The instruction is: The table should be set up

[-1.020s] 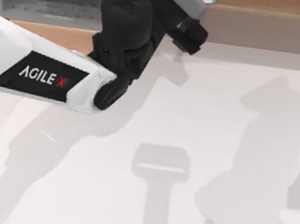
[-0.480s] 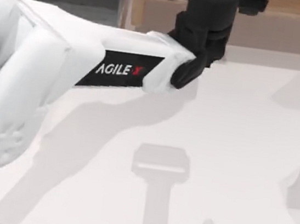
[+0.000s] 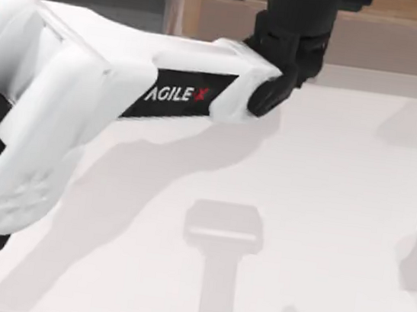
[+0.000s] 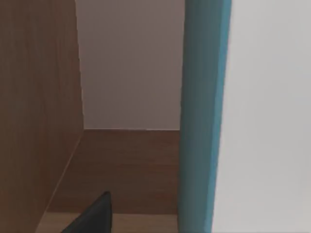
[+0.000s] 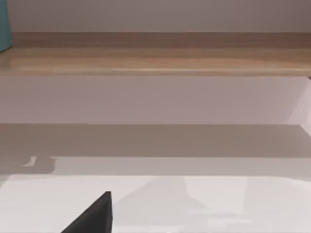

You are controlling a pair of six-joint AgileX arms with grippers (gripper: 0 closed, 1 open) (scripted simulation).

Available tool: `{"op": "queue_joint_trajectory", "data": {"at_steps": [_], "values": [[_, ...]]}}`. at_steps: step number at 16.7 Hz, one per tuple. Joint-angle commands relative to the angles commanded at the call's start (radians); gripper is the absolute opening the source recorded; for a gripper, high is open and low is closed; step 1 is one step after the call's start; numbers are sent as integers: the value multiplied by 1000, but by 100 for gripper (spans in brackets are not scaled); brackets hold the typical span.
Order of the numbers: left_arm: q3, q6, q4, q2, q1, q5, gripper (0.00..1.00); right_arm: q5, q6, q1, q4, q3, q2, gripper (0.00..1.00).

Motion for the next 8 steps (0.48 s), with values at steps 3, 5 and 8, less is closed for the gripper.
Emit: {"op": "queue_joint_trajectory", "data": {"at_steps": [3,5,8], "values": [[40,-2,-18,26,6,8,100,0,0,0,0,0,0,100],[87,-3,-38,51,16,17,100,0,0,0,0,0,0,100],[110,-3,-50,64,21,23,100,0,0,0,0,0,0,100]]}}
